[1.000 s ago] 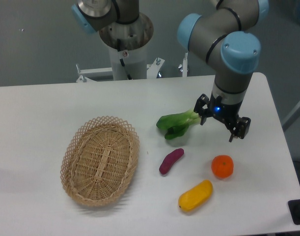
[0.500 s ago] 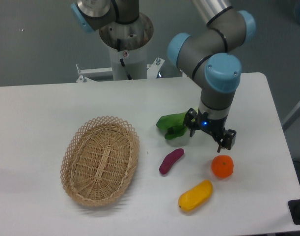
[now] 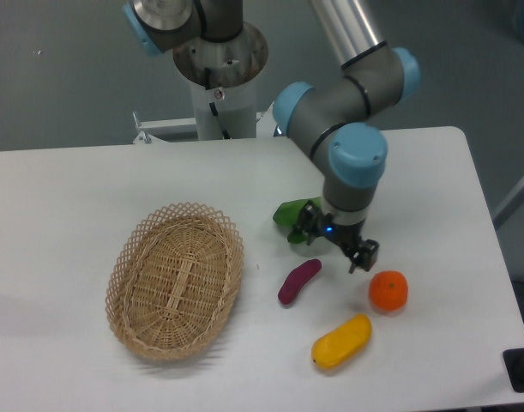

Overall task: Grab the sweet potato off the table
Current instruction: 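Lower the gripper over the sweet potato and close on it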

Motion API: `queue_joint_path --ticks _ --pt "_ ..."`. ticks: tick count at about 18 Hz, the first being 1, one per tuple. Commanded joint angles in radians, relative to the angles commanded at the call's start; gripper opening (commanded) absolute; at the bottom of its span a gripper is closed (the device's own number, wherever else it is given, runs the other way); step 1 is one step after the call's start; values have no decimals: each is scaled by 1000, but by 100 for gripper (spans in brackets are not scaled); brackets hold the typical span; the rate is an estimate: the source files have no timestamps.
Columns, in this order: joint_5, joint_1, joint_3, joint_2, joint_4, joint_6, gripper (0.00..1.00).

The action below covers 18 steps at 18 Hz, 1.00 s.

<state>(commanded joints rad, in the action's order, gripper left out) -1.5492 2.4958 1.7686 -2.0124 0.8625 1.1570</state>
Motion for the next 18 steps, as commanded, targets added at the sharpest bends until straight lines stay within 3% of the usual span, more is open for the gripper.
queue_joint_path --ticks 2,10,15,18 --pt "-34 -31 12 -17 -54 -28 100" --pt "-58 -48 38 -54 -114 -39 100" --pt "-66 -48 32 -54 -112 -31 41" --pt "-66 -48 26 -52 -111 -26 28"
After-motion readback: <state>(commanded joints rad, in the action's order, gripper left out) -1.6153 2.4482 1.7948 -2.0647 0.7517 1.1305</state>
